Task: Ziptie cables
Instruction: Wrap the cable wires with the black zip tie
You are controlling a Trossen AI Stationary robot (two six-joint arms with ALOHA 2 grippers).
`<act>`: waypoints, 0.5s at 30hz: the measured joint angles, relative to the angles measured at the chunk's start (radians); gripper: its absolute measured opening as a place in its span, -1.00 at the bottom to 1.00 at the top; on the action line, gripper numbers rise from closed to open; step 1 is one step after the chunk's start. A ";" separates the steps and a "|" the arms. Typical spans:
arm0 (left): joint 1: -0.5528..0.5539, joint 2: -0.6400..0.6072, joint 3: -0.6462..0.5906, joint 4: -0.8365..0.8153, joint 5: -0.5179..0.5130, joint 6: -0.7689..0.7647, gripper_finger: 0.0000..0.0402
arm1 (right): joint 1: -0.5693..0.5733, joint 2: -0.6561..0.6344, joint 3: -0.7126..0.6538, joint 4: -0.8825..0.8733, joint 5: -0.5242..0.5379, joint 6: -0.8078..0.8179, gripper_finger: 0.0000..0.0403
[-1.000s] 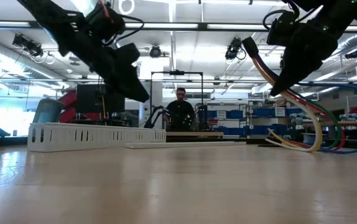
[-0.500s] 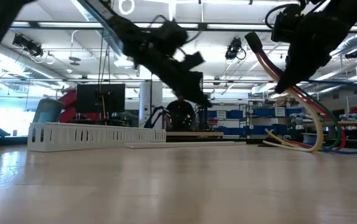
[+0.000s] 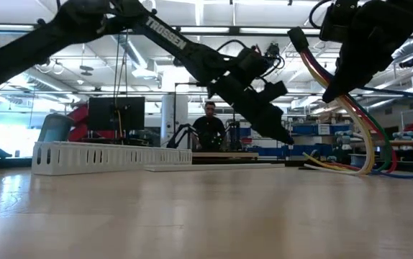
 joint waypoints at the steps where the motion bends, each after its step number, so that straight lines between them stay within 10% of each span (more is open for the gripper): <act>1: -0.001 0.015 0.025 -0.001 0.004 -0.001 -0.35 | 0.003 0.000 0.000 0.000 0.011 0.006 -1.00; 15: -0.004 0.275 0.335 -0.100 0.029 -0.268 -0.35 | 0.086 0.000 0.000 0.013 0.036 0.083 -1.00</act>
